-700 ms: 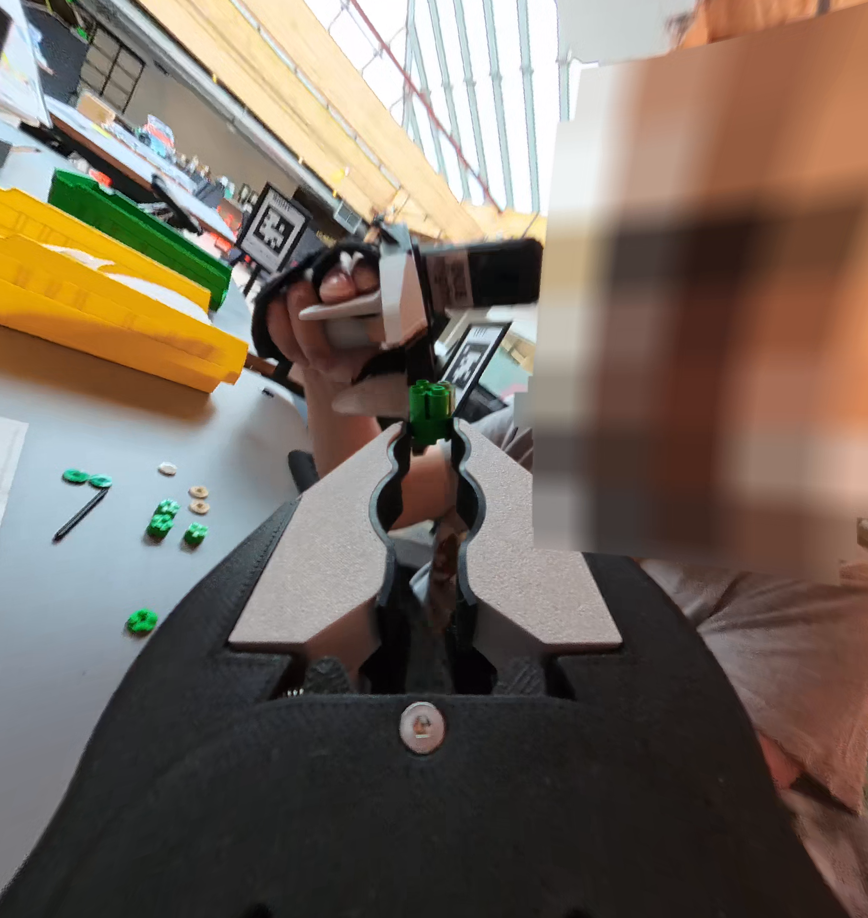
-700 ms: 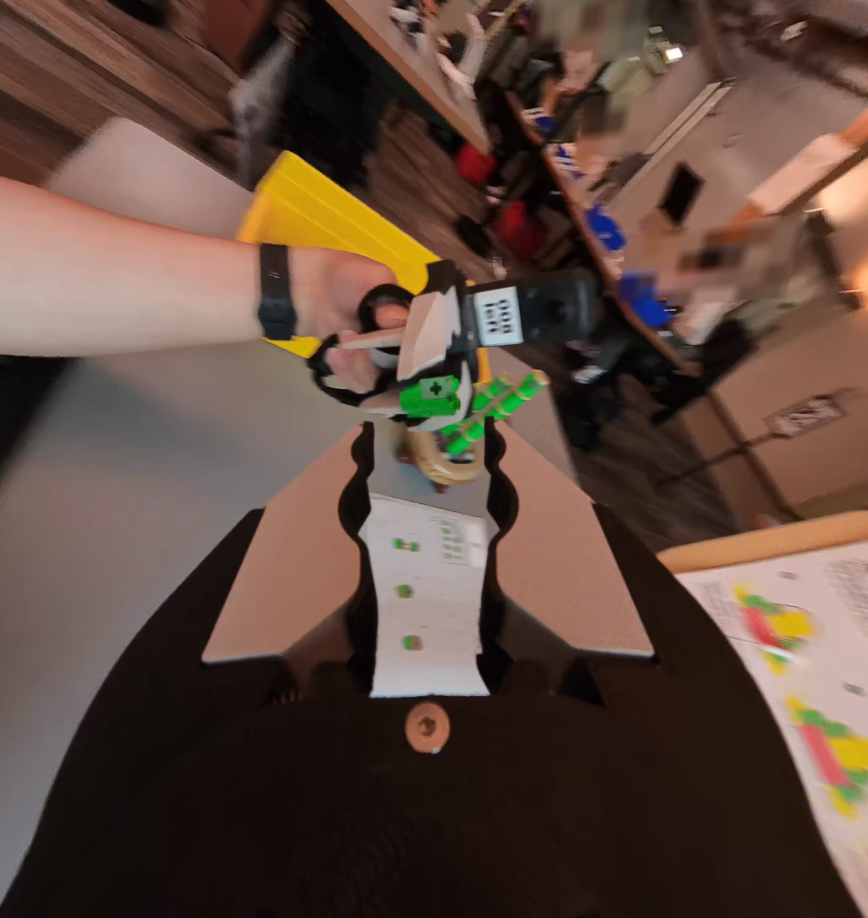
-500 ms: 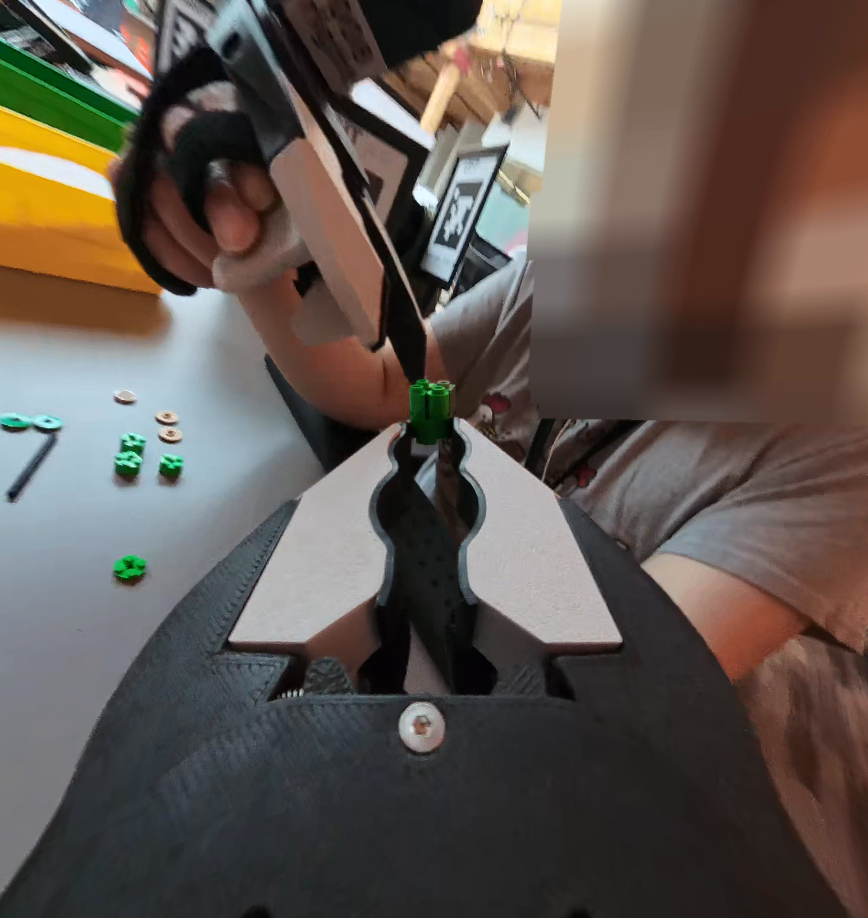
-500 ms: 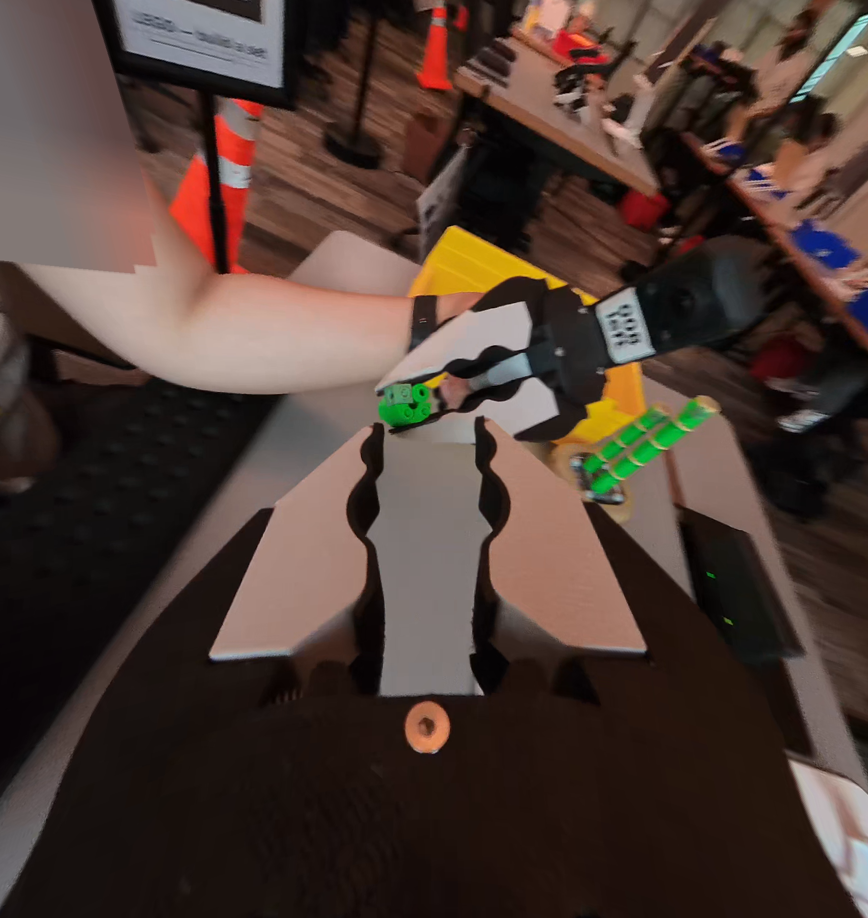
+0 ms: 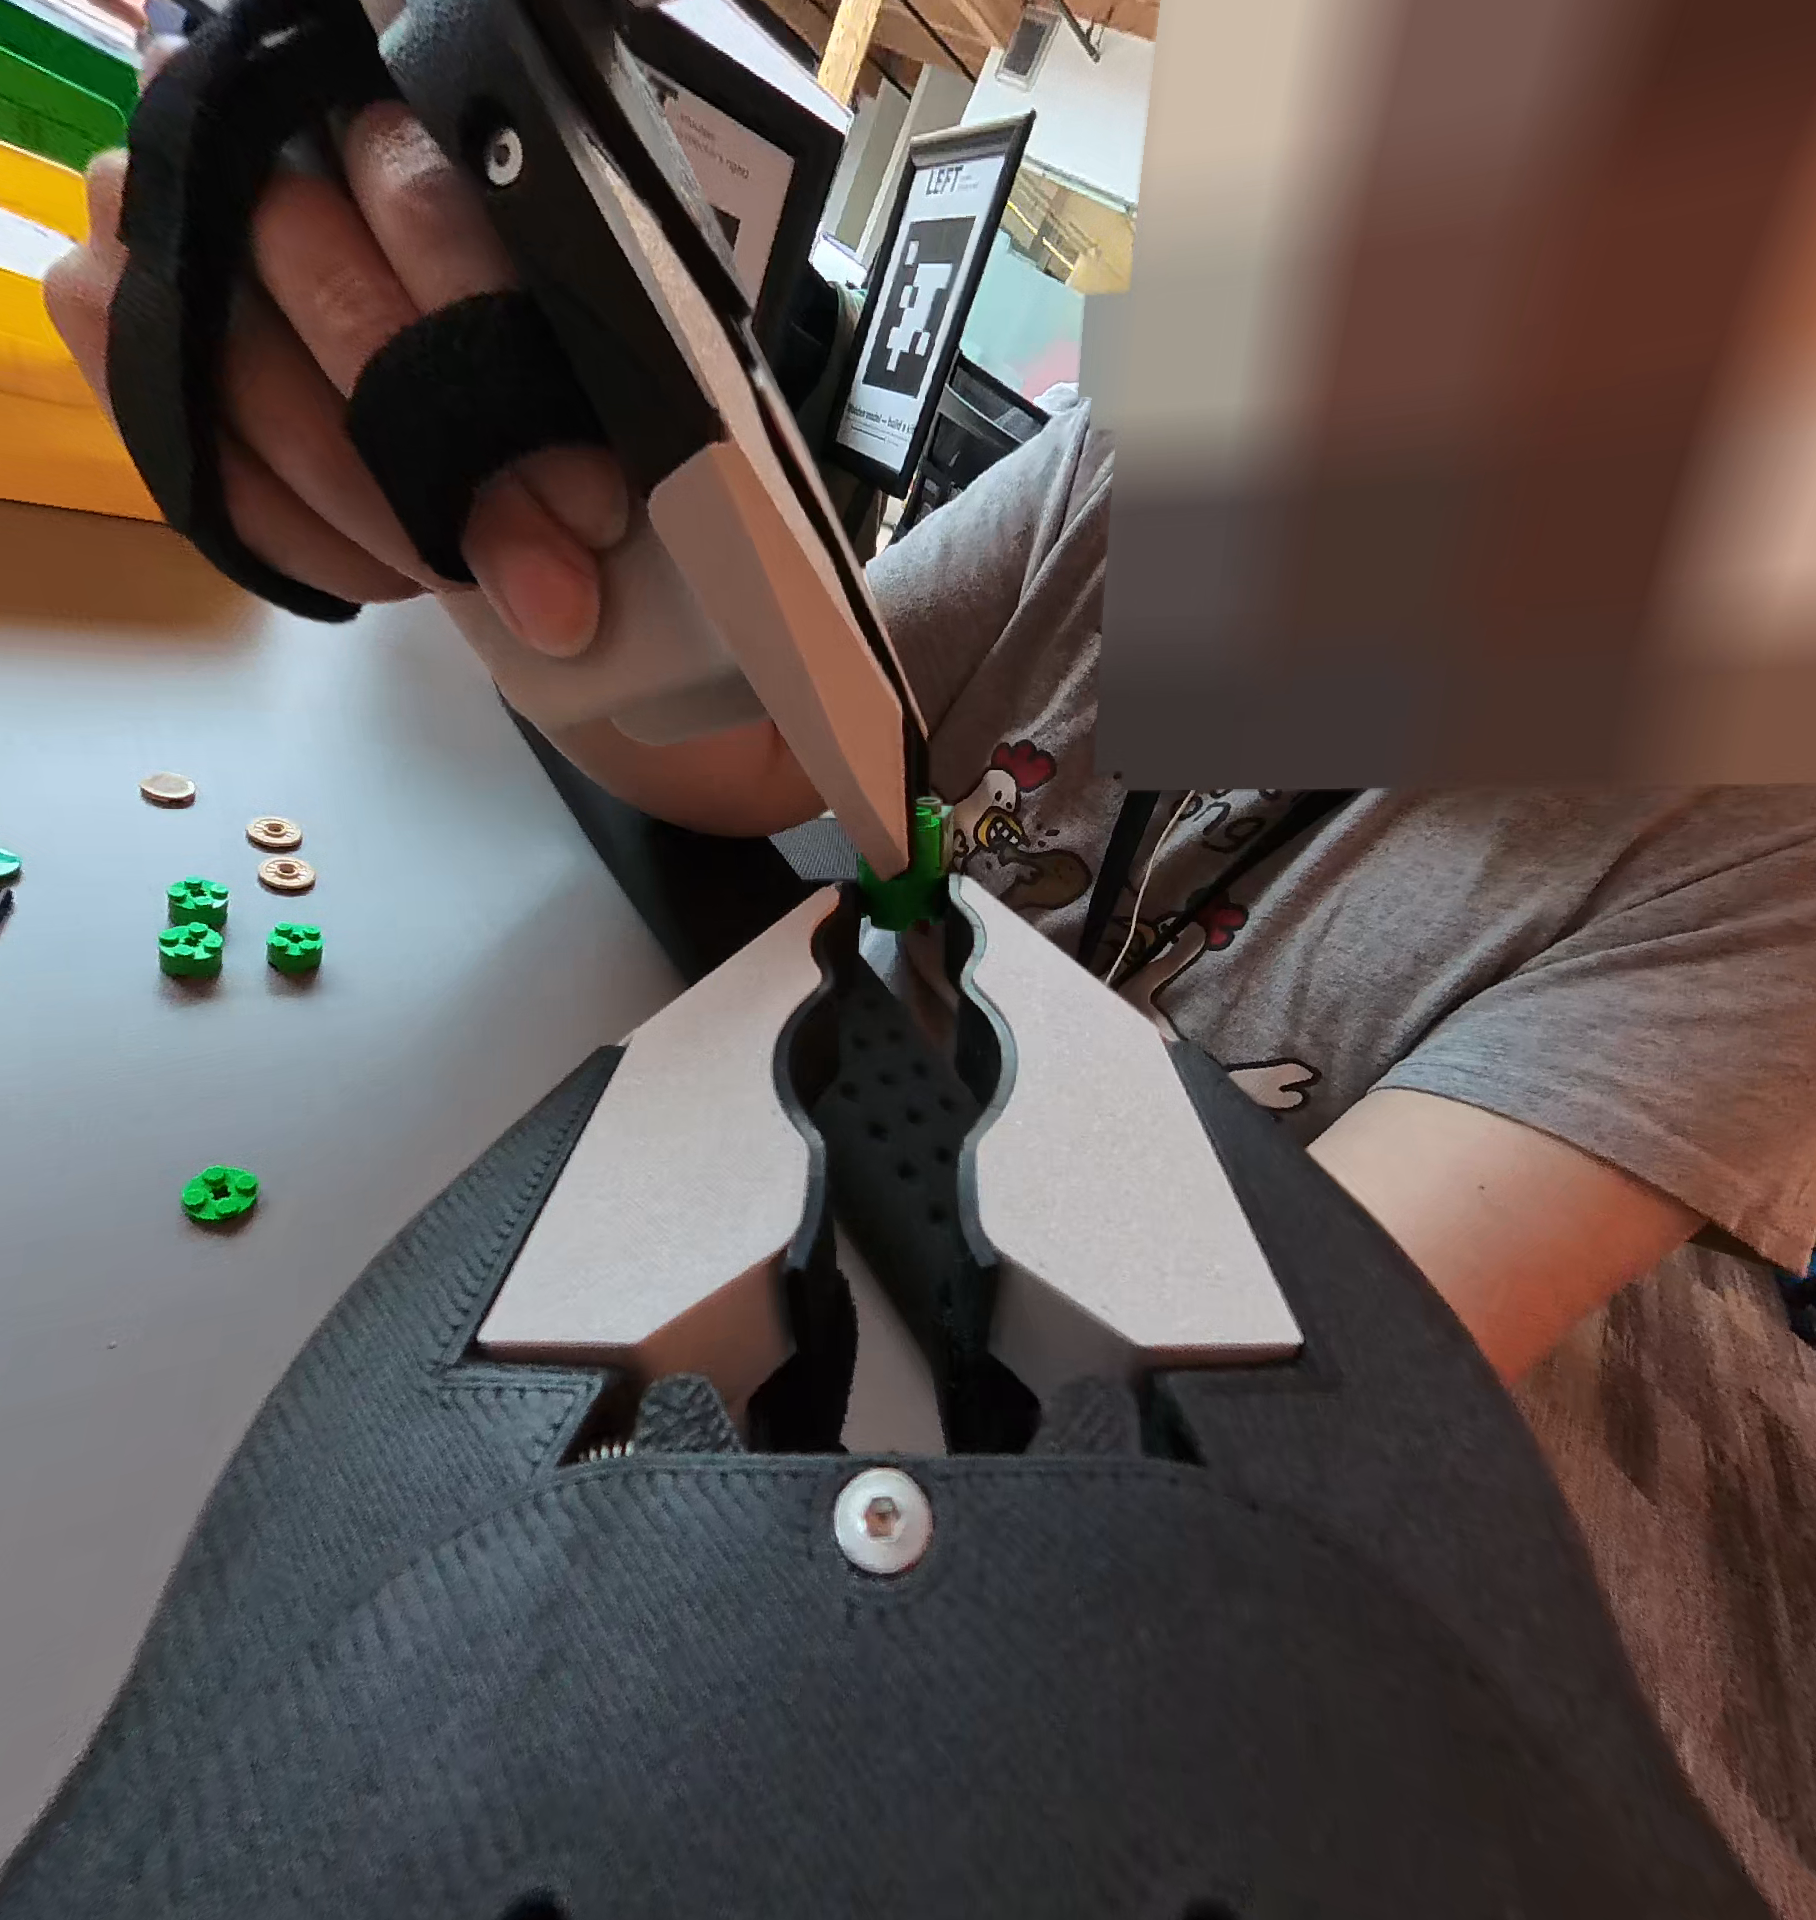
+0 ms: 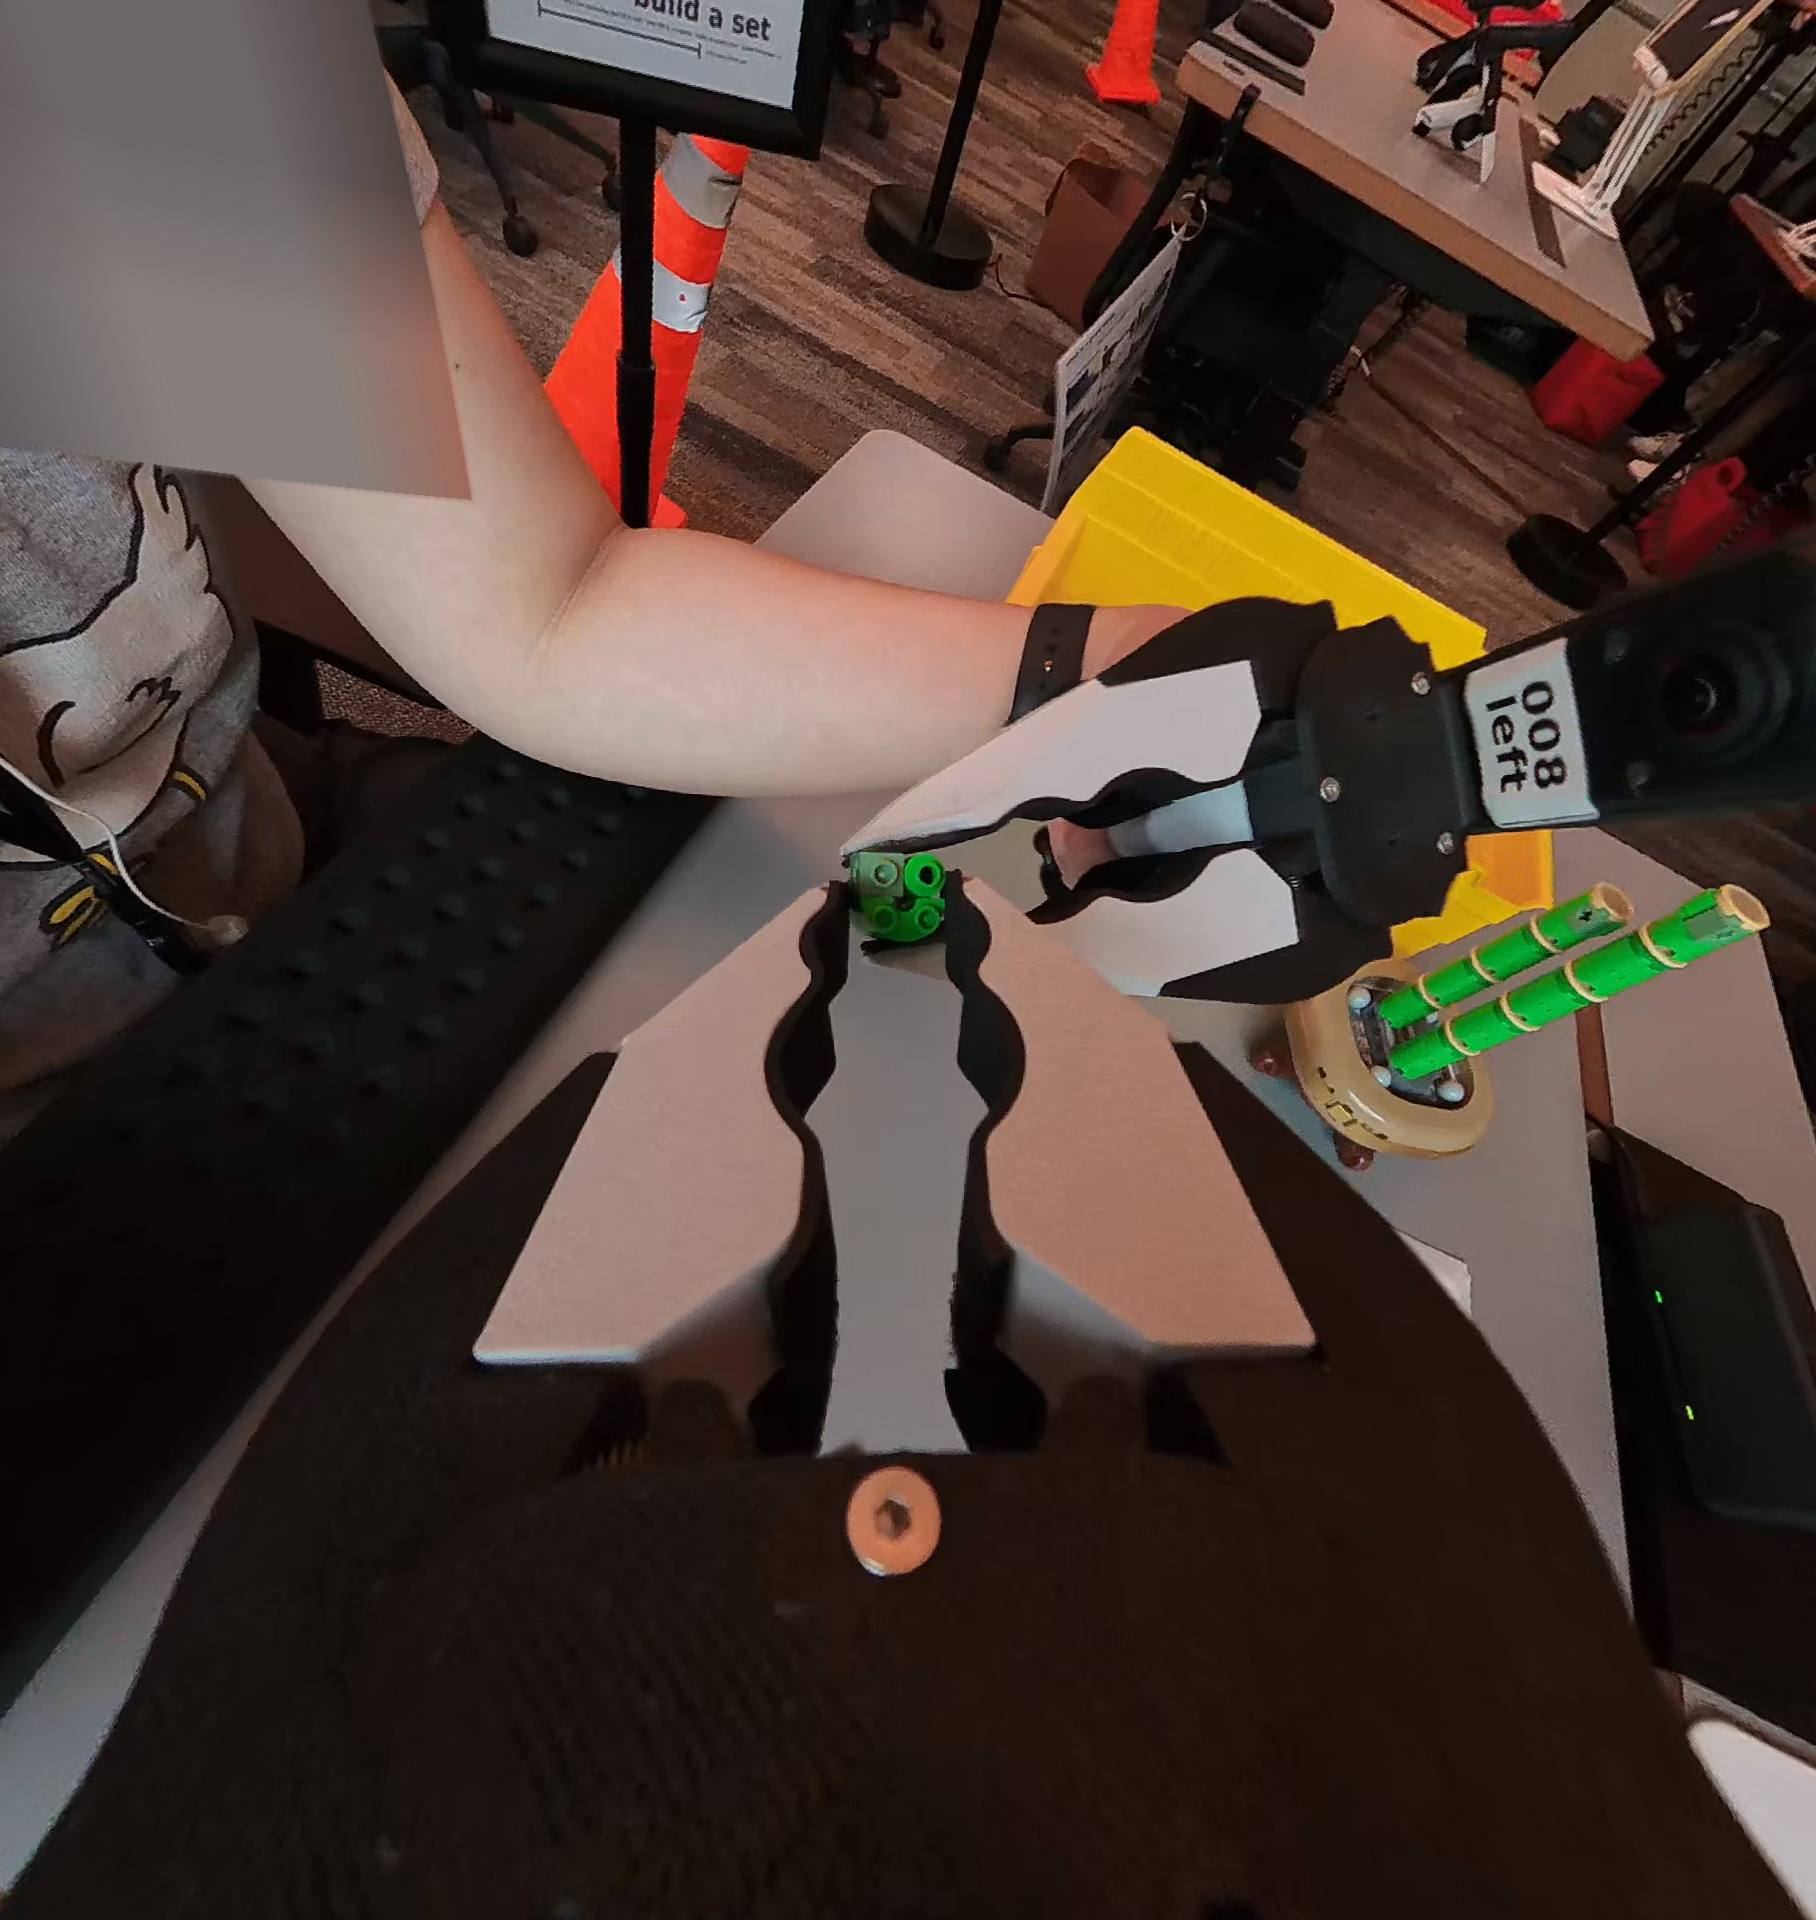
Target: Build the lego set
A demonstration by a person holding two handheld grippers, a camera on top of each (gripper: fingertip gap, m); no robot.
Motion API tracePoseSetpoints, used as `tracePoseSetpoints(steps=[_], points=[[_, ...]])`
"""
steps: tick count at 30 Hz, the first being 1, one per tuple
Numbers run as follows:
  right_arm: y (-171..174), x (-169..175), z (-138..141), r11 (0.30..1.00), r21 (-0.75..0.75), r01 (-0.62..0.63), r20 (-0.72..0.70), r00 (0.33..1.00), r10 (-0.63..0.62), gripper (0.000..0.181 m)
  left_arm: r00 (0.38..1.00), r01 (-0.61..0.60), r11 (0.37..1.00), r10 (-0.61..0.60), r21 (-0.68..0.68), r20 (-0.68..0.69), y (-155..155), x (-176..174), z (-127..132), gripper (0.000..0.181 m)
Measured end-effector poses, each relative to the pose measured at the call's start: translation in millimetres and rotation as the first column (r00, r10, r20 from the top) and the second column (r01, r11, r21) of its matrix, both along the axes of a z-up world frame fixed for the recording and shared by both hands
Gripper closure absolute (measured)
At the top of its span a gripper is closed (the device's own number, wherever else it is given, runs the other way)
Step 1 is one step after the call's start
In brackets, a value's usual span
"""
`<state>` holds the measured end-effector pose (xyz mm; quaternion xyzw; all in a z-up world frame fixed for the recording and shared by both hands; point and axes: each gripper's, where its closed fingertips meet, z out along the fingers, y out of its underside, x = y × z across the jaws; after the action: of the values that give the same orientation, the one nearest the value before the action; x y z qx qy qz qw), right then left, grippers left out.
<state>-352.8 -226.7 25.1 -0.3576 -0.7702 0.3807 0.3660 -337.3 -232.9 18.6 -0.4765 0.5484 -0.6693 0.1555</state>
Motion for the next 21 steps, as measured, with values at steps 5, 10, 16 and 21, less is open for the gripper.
tracePoseSetpoints(steps=[5, 10, 16, 21], points=[[37.9, 23.3, -3.0, 0.983, 0.069, 0.168, 0.034, 0.985, -0.171, 0.164, 0.987, -0.162, 0.987, 0.162, 0.016, -0.016, 21.3, -7.2, -0.5, 0.148], [88.9, 67.8, -50.5, 0.938, 0.011, 0.346, 0.241, 0.91, -0.339, 0.165, 0.939, -0.317, 0.945, 0.325, 0.086, -0.112, 28.3, -28.4, -4.1, 0.148], [105.4, 71.3, -95.6, 0.941, 0.021, 0.337, 0.345, 0.881, -0.323, 0.165, 0.942, -0.273, 0.93, 0.311, 0.247, -0.129, -1.3, -35.2, 5.0, 0.156], [98.6, 48.2, -134.5, 0.964, 0.116, 0.24, 0.449, 0.853, -0.267, 0.165, 0.935, -0.287, 0.921, 0.329, 0.263, -0.133, -3.0, -37.8, 7.5, 0.156]])
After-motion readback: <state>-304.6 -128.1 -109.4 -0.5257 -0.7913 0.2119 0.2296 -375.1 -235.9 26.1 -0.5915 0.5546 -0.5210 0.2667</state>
